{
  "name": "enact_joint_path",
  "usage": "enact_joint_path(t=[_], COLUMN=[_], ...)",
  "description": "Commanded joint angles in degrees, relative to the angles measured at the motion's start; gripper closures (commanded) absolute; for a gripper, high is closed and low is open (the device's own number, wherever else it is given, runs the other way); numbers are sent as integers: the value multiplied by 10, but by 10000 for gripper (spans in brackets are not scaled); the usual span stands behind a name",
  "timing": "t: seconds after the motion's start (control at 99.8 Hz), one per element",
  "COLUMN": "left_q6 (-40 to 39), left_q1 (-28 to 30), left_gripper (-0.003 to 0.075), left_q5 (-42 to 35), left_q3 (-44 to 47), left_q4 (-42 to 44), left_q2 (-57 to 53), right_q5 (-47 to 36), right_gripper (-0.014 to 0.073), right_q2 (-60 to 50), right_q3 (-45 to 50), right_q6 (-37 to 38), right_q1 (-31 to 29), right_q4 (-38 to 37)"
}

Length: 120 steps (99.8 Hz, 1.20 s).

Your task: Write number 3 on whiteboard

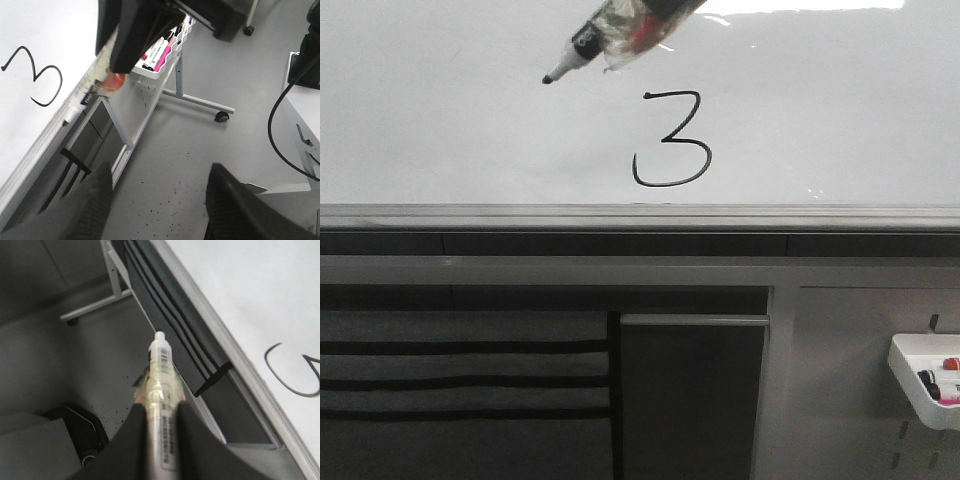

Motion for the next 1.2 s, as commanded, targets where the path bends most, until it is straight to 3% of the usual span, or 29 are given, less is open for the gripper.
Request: enact_joint_path(t=[0.0, 0.281, 0.461, 0.842, 1.193], left_q6=[-7, 22, 103, 116, 117], left_q1=[-3, -3, -3, -3, -3], left_gripper=[332, 332, 332, 333, 553], left_q5=[-32, -25, -26, -70, -62], left_q3=[-18, -18, -18, -18, -18], left_q4=[-25, 7, 8, 19, 18], left_q2=[1, 33, 73, 106, 108], right_q5=[-11, -26, -49, -51, -50], right_gripper=[610, 610, 610, 610, 610], right_q2=[-21, -36, -37, -37, -37], right_q3=[-15, -17, -17, -17, -17], right_q6=[-62, -189, -192, -192, -192], right_q1=[20, 95, 112, 112, 112], right_q4=[4, 4, 4, 4, 4])
